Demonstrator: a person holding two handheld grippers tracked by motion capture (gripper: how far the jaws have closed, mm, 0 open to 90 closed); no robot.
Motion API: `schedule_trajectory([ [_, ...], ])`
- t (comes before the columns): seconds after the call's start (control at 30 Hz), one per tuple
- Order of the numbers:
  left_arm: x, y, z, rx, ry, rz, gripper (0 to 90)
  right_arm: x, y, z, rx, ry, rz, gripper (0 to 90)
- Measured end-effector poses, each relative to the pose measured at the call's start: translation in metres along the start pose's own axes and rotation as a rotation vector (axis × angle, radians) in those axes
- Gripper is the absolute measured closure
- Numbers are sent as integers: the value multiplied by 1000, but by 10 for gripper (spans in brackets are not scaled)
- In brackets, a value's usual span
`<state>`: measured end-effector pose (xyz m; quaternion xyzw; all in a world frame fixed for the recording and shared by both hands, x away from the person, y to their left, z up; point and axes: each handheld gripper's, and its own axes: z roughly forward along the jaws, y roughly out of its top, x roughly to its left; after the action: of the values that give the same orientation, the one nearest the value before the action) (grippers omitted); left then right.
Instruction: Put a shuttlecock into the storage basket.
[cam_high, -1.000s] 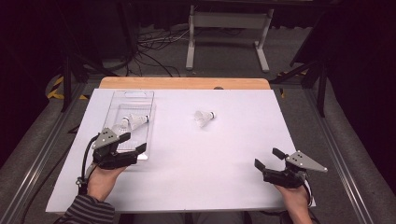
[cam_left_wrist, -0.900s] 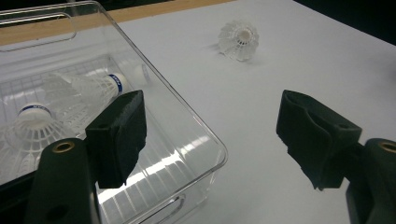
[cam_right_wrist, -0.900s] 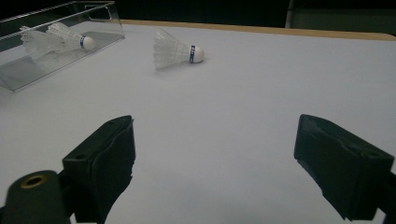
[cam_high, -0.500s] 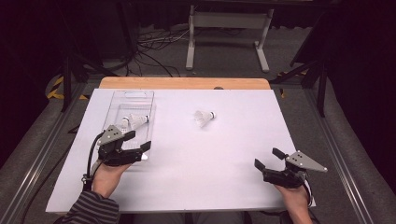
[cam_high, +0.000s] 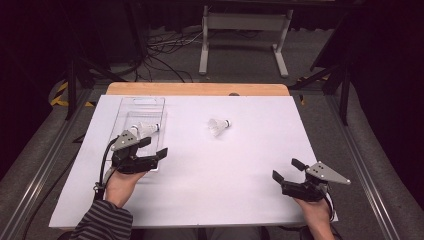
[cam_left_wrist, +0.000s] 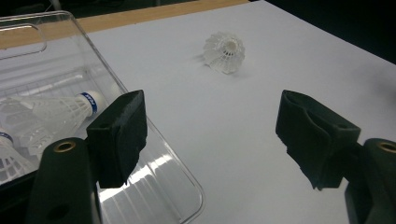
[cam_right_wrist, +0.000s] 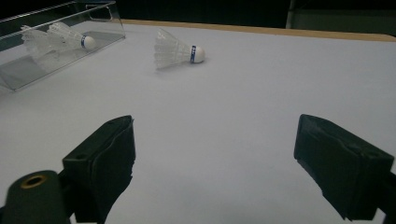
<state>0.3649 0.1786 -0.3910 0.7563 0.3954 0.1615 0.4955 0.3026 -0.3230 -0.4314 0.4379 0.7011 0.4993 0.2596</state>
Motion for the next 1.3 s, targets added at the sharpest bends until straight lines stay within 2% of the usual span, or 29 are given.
schedule_trajectory([
  [0.27,-2,4,6,2,-15,-6,261,0,0,0,0,-1,-1,133],
  [1.3,-13,24,33,20,-31,34,264,0,0,0,-1,3,-1,133],
])
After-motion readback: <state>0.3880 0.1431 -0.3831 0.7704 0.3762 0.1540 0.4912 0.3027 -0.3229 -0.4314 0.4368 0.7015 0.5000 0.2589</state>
